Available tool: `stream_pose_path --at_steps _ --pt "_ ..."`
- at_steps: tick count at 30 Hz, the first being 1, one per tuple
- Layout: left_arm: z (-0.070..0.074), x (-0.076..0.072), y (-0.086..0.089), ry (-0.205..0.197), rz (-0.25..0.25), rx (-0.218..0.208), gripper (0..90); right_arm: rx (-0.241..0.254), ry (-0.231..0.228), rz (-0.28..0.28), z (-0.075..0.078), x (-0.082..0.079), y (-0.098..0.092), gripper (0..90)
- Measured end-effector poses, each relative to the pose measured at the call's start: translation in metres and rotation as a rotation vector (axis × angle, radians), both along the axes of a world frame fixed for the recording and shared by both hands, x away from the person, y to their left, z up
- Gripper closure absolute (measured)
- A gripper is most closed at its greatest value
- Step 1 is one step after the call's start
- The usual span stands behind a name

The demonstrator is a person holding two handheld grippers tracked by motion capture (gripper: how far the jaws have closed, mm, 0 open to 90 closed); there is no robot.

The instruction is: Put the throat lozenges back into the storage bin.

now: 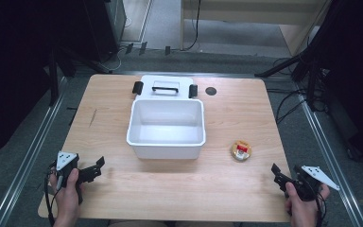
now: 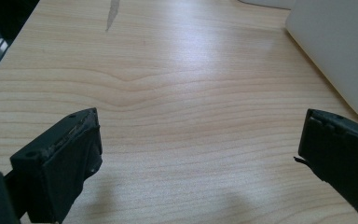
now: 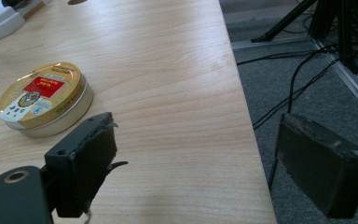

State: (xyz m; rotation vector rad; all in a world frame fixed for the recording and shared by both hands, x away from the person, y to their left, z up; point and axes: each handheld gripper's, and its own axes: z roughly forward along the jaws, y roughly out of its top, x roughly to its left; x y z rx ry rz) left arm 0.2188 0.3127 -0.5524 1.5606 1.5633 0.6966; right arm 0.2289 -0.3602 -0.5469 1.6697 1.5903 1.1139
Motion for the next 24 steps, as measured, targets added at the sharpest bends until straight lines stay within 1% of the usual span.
stream_pose_path --at_steps 4,6,7,8,9,10,11,12,13,14,16,17,18,21,22,23,24 --pt "0.000 0.000 0.000 -0.001 -0.003 0.002 0.0 0.004 0.002 0.007 0.000 0.000 0.000 13.6" --pt "0.000 0.000 0.000 -0.001 -0.004 0.002 0.0 -0.002 0.003 0.013 0.000 0.000 0.000 13.7" --pt "0.000 0.000 0.000 -0.001 -0.004 0.000 0.0 -0.020 0.006 0.026 0.000 0.000 0.002 13.8" --pt "0.000 0.000 0.000 -0.002 -0.004 -0.002 0.0 -0.020 0.006 0.026 0.000 0.000 0.002 13.8" --pt "0.000 0.000 0.000 -0.001 -0.004 -0.003 0.0 -0.042 0.018 0.041 0.001 0.001 0.004 13.8" --pt "0.000 0.000 0.000 -0.001 -0.004 -0.003 0.0 -0.042 0.018 0.041 0.001 0.001 0.004 13.8" --pt "0.000 0.000 0.001 -0.001 -0.005 -0.003 0.0 -0.060 0.023 0.049 0.002 0.002 0.006 13.7" --pt "0.000 0.000 0.000 0.000 -0.003 -0.006 0.0 -0.052 0.033 0.056 0.004 0.002 0.008 13.7" --pt "0.000 0.000 0.000 0.000 -0.003 -0.006 0.0 -0.052 0.033 0.056 0.004 0.002 0.008 13.7" --pt "0.000 0.000 0.000 -0.001 -0.003 -0.006 0.0 -0.049 0.042 0.073 0.006 0.003 0.009 13.4" --pt "0.000 0.000 0.000 -0.001 -0.006 -0.004 0.0 -0.071 0.061 0.102 0.012 0.005 0.014 13.1" --pt "0.000 -0.001 0.000 -0.002 -0.006 -0.003 0.0 -0.095 0.080 0.117 0.017 0.007 0.018 12.9" --pt "0.000 -0.001 0.000 -0.004 -0.006 -0.005 0.0 -0.102 0.091 0.129 0.019 0.008 0.021 12.4" --pt "0.000 -0.001 -0.001 -0.007 -0.009 -0.005 0.0 -0.079 0.162 0.216 0.032 0.016 0.031 1.6" --pt "0.000 -0.001 -0.001 -0.007 -0.010 -0.002 0.0 -0.074 0.185 0.242 0.036 0.019 0.035 0.0" --pt "0.000 -0.001 -0.001 -0.007 -0.011 0.000 0.0 -0.082 0.215 0.260 0.040 0.022 0.039 0.0" --pt "0.000 -0.001 -0.001 -0.006 -0.011 0.000 0.0 -0.091 0.237 0.264 0.042 0.025 0.043 0.0"
